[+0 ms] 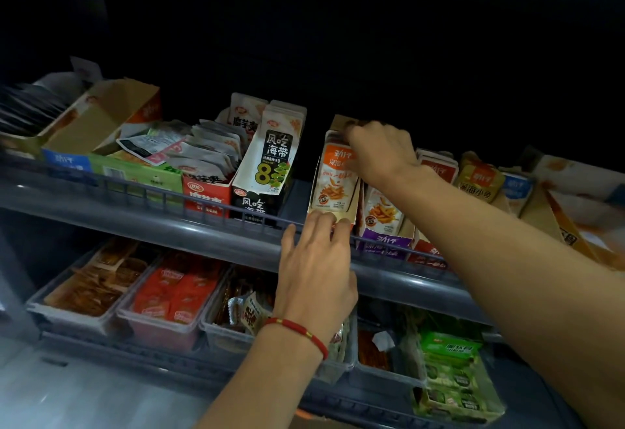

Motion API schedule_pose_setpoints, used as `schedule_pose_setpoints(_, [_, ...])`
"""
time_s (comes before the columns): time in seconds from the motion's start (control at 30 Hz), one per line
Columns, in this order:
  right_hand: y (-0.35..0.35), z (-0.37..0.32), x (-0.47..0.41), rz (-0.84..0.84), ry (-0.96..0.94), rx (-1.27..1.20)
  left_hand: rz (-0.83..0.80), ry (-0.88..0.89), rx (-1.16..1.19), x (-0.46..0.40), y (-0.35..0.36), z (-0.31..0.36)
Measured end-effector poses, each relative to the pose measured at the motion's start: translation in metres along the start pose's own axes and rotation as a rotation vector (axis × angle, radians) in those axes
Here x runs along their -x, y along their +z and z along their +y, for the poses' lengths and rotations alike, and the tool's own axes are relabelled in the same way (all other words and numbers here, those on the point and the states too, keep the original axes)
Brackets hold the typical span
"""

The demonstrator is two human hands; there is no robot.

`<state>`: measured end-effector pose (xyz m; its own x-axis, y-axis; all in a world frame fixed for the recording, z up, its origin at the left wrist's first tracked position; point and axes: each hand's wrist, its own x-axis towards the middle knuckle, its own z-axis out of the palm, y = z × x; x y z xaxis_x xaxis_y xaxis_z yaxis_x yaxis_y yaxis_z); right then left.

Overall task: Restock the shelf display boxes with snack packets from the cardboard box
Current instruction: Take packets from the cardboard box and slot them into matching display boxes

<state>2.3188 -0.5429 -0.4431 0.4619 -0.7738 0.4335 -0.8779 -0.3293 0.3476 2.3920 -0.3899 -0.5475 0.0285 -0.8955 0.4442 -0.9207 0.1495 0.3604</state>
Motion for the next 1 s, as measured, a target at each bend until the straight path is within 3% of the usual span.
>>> schedule_pose_setpoints(1.0, [0.0001, -0.0018, -0.0015, 0.035, 0.047, 0.002, -0.003, 0.001, -0.001, 0.0029, 0.0052, -0.0006])
